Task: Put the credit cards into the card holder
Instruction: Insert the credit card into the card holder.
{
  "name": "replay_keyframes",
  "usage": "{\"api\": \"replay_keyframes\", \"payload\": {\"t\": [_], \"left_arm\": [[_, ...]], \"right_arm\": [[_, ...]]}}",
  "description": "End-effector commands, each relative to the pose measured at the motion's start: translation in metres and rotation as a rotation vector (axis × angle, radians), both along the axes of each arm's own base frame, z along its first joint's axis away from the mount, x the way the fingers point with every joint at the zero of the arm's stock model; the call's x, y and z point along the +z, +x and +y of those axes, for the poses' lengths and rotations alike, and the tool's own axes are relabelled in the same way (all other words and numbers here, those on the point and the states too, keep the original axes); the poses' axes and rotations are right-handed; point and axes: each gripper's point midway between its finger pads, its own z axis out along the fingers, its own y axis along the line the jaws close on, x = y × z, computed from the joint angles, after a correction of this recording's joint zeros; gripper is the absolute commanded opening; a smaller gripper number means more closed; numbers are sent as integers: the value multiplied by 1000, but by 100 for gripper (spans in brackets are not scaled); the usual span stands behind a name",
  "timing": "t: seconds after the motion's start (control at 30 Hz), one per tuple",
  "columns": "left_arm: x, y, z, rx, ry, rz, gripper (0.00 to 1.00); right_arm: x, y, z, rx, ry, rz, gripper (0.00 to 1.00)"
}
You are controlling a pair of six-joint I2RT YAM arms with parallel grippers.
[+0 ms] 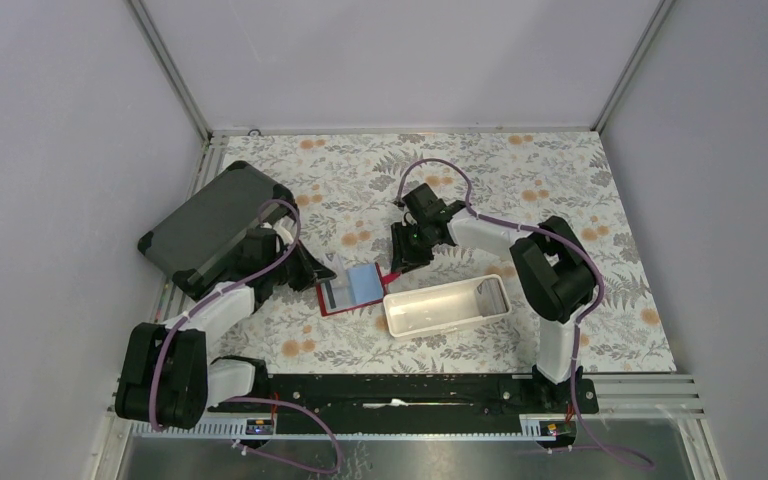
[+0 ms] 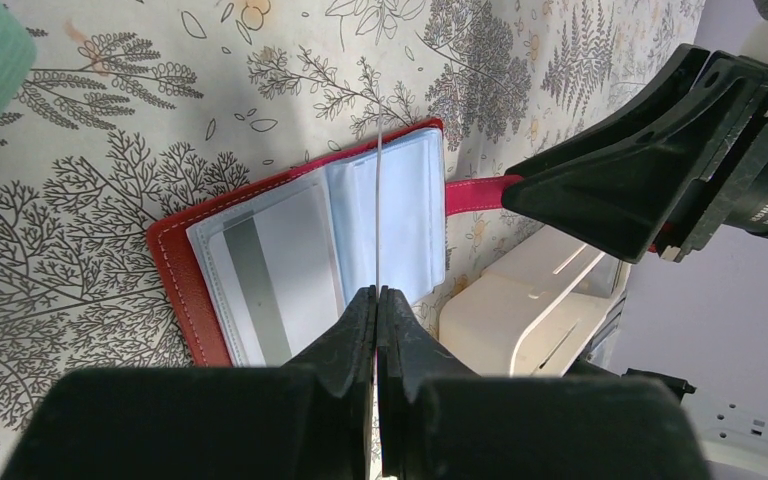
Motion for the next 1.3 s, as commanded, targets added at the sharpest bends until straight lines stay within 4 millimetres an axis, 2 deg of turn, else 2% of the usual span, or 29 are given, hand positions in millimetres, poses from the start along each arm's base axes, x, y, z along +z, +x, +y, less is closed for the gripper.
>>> {"api": "replay_keyframes", "payload": {"t": [0.0,0.1,0.27,0.63,0.87,1.27], "left_arm": [[9,5,-5,-20,-25,-58,0],[3,1,-1,-15,0,-42,0],[-8,-5,4,-8,37,-12,0],[-15,-12,-3,-17,-26,-3,0],[-21,-17,-8,-22,-68,6,0],[-12,-20,-18,-45,-164,-10,0]], "right_arm": [[-1,-4,8,14,32,22,38],[-2,-3,10,13,38,23,35],[-6,-3,10,13,35,33,24],[-10,-2,9,6,25,36,0],[-10,-3,8,5,21,36,0],[-14,-3,7,2,13,40,0]]}}
